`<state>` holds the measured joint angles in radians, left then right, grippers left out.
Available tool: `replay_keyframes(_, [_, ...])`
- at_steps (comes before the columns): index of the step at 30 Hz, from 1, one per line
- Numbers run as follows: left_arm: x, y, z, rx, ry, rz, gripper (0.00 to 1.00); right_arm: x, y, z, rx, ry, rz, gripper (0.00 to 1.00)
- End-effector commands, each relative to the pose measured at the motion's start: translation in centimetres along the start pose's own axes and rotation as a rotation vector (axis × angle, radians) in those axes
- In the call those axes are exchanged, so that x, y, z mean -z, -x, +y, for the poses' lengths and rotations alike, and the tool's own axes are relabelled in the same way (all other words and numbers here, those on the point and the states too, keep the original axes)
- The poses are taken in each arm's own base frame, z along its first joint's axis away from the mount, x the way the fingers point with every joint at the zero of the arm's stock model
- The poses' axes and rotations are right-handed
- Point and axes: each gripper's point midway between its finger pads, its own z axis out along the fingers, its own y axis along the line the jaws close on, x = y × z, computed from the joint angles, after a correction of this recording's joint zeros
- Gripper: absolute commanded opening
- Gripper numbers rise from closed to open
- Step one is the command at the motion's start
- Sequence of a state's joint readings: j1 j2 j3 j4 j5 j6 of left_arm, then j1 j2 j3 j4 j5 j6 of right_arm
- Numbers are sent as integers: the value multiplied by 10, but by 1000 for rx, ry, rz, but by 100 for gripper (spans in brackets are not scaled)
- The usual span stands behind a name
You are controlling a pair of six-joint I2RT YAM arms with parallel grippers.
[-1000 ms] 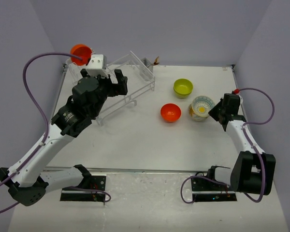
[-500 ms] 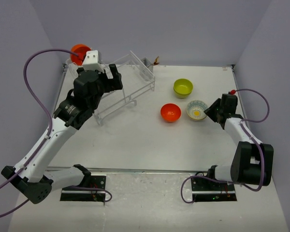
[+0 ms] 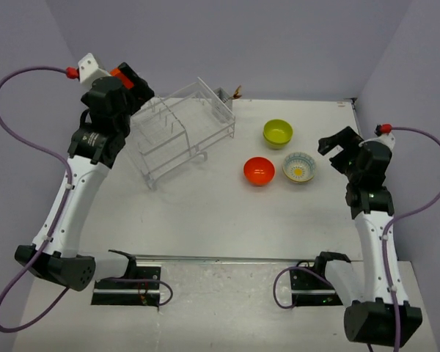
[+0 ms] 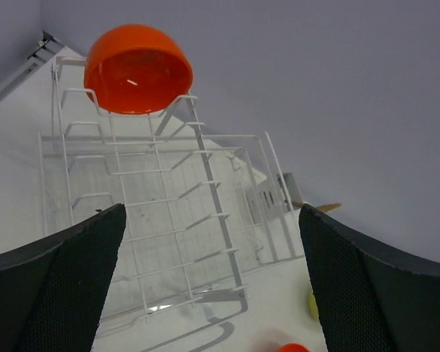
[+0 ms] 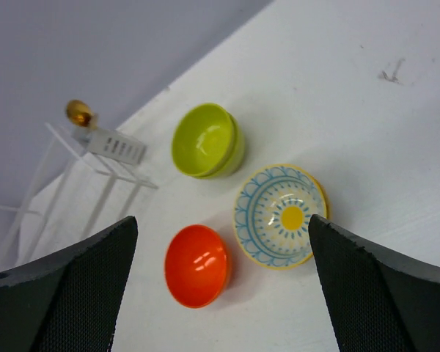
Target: Unload the bowls from the dish rack
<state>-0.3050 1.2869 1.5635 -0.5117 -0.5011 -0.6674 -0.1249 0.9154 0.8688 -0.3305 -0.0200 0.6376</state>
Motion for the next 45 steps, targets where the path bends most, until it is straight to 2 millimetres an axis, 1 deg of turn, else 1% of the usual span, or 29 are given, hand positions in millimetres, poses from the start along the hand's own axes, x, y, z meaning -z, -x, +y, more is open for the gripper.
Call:
replay_keyframes(1, [-14,33,7,240,23,-45,100,31,9,24,30,120,-22,99])
replay_keyframes(2, [-23,34,7,311,27,-41,100,34,8,29,31,150,-23,99])
replay_keyframes(3, [-32,40,17,356,50,-51,100,38,3,34,34,187,-4,99])
replay_keyframes(5, [-46,41,16,485,43,-53,100,43,-2,35,41,211,4,99])
replay_keyframes(7, [-58,48,15,607,31,-91,100,44,-8,37,48,243,11,99])
replay_keyframes(9, [-69,52,11,676,16,-123,100,44,-13,39,60,268,26,99])
replay_keyframes(12, [-86,45,12,787,36,-135,100,41,-24,40,74,298,71,99])
replay_keyframes(13, [-90,48,16,828,54,-164,100,40,-28,42,75,310,89,99])
replay_keyframes(15, [-101,40,20,858,95,-183,99,39,-31,42,77,320,101,99])
replay_keyframes(16, [-105,42,26,886,123,-222,99,39,-33,42,77,327,106,99])
replay_keyframes(18, [-116,33,27,896,152,-242,98,41,-32,46,79,346,100,99])
replay_keyframes(19, [-120,36,27,905,151,-265,98,42,-33,46,83,351,98,99])
replay_keyframes(20, [-132,28,29,892,165,-264,98,43,-32,47,86,356,95,99])
replay_keyframes(21, [-136,36,23,902,145,-282,97,45,-31,47,90,361,88,99])
replay_keyframes(22, [-141,37,22,895,145,-287,97,46,-32,48,92,367,87,99])
replay_keyframes(23, [-153,28,24,883,165,-281,96,47,-30,50,93,378,79,99])
replay_keyframes(24, [-156,31,22,888,167,-292,95,48,-30,50,94,384,77,99])
replay_keyframes(25, [-164,23,25,888,191,-289,93,48,-31,52,94,391,79,99])
replay_keyframes(26, [-168,21,29,887,205,-295,93,48,-32,53,94,398,87,99])
replay_keyframes(27, [-168,28,32,884,217,-332,92,50,-31,55,96,406,87,99])
replay_keyframes(28, [-174,24,34,860,228,-339,90,51,-32,55,98,411,90,99])
replay_keyframes(29, [-176,31,34,861,214,-366,89,52,-32,57,101,421,92,99])
replay_keyframes(31, [-181,36,40,811,223,-407,83,56,-32,59,105,437,82,99])
replay_keyframes(33, [-187,43,39,803,208,-421,78,59,-31,60,105,446,77,99])
replay_keyframes(34, [-194,38,42,798,217,-415,77,60,-31,61,108,452,71,99])
replay_keyframes(37, [-202,35,42,798,220,-409,72,64,-30,62,116,462,66,99])
replay_keyframes(39, [-206,32,44,809,224,-406,64,65,-30,62,116,462,63,99])
replay_keyframes(44, [-213,31,47,807,244,-400,62,66,-32,62,117,470,68,99])
replay_keyframes(45, [-215,28,49,804,254,-396,54,66,-32,62,119,470,68,99])
